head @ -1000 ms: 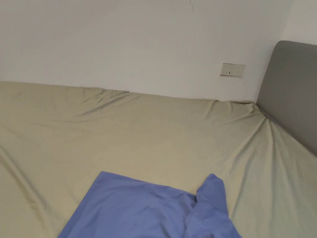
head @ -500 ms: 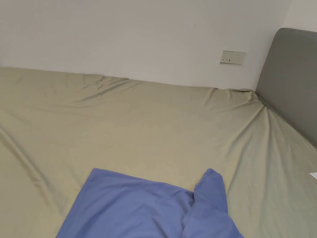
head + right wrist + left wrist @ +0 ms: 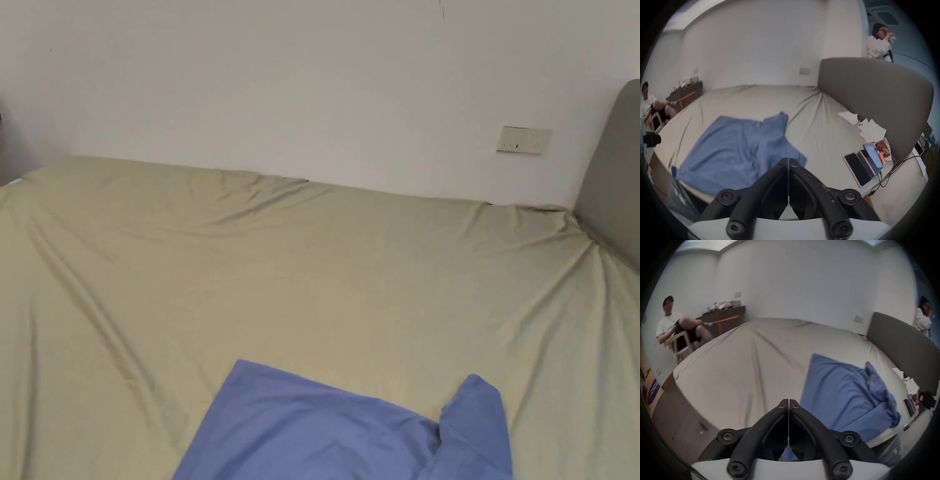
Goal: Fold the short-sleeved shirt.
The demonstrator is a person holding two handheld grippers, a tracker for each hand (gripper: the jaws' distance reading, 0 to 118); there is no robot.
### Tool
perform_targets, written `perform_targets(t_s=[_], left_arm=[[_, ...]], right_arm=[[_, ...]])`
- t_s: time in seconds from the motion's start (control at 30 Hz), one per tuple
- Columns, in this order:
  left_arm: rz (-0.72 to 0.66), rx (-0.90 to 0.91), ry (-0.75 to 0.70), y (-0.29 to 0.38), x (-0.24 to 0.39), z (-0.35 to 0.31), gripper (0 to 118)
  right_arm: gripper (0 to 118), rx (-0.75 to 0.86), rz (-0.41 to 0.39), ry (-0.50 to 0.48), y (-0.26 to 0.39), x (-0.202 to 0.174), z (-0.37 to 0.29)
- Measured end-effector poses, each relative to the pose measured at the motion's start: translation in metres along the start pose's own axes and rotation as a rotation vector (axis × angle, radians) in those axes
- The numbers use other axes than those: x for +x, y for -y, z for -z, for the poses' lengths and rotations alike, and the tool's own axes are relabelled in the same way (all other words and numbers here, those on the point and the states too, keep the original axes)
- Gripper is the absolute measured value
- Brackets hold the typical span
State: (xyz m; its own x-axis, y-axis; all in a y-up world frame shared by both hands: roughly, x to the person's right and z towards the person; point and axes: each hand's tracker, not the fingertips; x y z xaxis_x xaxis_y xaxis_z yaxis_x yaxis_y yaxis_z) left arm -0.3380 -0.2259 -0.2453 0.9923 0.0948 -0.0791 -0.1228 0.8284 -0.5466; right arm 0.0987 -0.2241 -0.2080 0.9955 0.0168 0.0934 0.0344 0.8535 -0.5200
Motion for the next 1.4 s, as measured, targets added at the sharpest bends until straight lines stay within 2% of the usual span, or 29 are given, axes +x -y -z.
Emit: perform_targets(t_s=[0.03, 0.1, 0.2, 0.3, 0.4, 0.6, 0.73, 0.77, 0.8, 0.87, 0.9, 0.93, 1.07, 1.17, 1.27, 1.33, 1.37, 1.4], left_arm=[[-0.043, 0.009, 0.016, -0.004, 0.004, 0.005, 0], [-0.107, 0.018, 0.088, -0.012, 0.009, 0.022, 0], [-0.076, 0.019, 0.097, -0.031, 0.022, 0.061, 0], [0.004, 0.012, 0.108, -0.055, 0.034, 0.11, 0], [0.015, -0.022, 0.158, -0.083, 0.039, 0.171, 0], [0.033, -0.097, 0.196, -0.127, 0.053, 0.302, 0], [0.107, -0.153, 0.194, -0.13, 0.065, 0.366, 2], [0.127, -0.173, 0.199, -0.127, 0.067, 0.377, 5], [0.143, -0.197, 0.196, -0.125, 0.069, 0.388, 22], [0.157, -0.225, 0.174, -0.121, 0.073, 0.408, 68], [0.173, -0.227, 0.182, -0.116, 0.073, 0.416, 84], [0.179, -0.23, 0.178, -0.114, 0.074, 0.422, 86], [0.186, -0.296, 0.207, -0.1, 0.073, 0.43, 86], [0.259, -0.228, 0.186, -0.087, 0.078, 0.423, 86], [0.213, -0.25, 0.194, -0.09, 0.077, 0.419, 83], [0.196, -0.248, 0.211, -0.09, 0.078, 0.413, 59], [0.195, -0.247, 0.227, -0.088, 0.079, 0.408, 41], [0.184, -0.27, 0.283, -0.085, 0.082, 0.403, 14]], right_arm=[[1, -0.004, 0.017, -0.046, -0.001, -0.003, 0.003], [1, 0.01, 0.077, -0.033, 0.001, -0.011, 0.007], [1, -0.045, 0.154, -0.099, -0.001, -0.013, 0.023], [1, -0.083, 0.146, -0.096, -0.007, -0.012, 0.041], [1, -0.103, 0.134, -0.065, -0.014, -0.01, 0.057], [1, -0.138, 0.219, -0.064, -0.031, -0.001, 0.085], [1, -0.146, 0.2, -0.052, -0.038, -0.001, 0.099], [1, -0.133, 0.188, -0.063, -0.038, -0.001, 0.101], [1, -0.129, 0.182, -0.072, -0.04, 0.0, 0.103], [1, -0.135, 0.179, -0.094, -0.045, 0.0, 0.107], [1, -0.136, 0.18, -0.101, -0.047, -0.001, 0.108], [1, -0.137, 0.178, -0.103, -0.05, -0.001, 0.11], [1, -0.136, 0.147, -0.108, -0.058, -0.006, 0.117], [1, -0.14, 0.138, -0.131, -0.059, -0.008, 0.12], [1, -0.149, 0.126, -0.138, -0.057, -0.012, 0.119], [1, -0.155, 0.12, -0.134, -0.055, -0.012, 0.118], [1, -0.16, 0.124, -0.134, -0.054, -0.011, 0.118], [1, -0.168, 0.131, -0.132, -0.053, -0.009, 0.118]])
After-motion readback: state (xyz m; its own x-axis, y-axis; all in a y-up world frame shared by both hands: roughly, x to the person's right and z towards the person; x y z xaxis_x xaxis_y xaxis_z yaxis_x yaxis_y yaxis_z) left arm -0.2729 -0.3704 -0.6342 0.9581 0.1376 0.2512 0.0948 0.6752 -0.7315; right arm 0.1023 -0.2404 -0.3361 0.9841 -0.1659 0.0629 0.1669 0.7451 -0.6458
